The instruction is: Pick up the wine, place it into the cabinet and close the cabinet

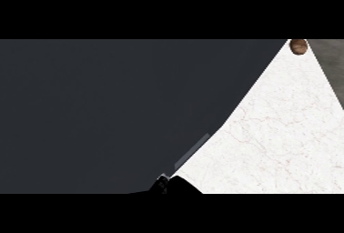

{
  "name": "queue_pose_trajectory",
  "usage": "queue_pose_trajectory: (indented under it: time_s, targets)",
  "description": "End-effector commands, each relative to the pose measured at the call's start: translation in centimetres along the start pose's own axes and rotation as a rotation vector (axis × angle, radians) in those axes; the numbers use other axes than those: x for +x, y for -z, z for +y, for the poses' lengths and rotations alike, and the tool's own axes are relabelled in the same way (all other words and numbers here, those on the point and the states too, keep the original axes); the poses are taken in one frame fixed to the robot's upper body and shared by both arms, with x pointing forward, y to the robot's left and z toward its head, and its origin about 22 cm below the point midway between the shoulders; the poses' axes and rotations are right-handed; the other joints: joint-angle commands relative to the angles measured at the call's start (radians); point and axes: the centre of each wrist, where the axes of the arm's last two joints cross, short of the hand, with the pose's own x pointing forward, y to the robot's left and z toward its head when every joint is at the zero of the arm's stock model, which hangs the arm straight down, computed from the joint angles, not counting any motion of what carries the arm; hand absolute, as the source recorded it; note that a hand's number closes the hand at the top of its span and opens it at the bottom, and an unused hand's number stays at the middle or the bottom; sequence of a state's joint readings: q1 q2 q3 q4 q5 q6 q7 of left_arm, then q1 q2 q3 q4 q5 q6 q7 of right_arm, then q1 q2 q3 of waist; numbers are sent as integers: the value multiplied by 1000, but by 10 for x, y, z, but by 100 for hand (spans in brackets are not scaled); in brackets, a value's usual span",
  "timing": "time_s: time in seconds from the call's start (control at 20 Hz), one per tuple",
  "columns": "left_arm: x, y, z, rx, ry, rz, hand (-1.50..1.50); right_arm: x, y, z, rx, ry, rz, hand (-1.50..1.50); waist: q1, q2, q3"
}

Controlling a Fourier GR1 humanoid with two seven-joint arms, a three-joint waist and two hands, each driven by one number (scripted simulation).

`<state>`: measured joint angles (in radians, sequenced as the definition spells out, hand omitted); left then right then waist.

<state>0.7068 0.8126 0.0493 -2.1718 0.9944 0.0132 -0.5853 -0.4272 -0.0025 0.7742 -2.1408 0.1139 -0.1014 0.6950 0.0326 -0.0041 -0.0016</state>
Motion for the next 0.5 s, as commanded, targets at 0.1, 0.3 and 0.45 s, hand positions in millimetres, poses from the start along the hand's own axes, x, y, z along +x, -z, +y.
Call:
queue_pose_trajectory:
  time_s: [0.1, 0.3, 0.45]
  targets:
    - [16, 0, 14, -31, -12, 5, -150, 7, 56, -10, -78, -47, 16, 150, 5, 2, 0]
    - [19, 6, 17, -31, -7, -17, -150, 6, 94, -33, -131, -47, 8, 150, 4, 5, 1]
    - [24, 14, 22, -21, -30, 15, -150, -5, 113, -50, -143, -77, 41, 150, -6, 7, 1]
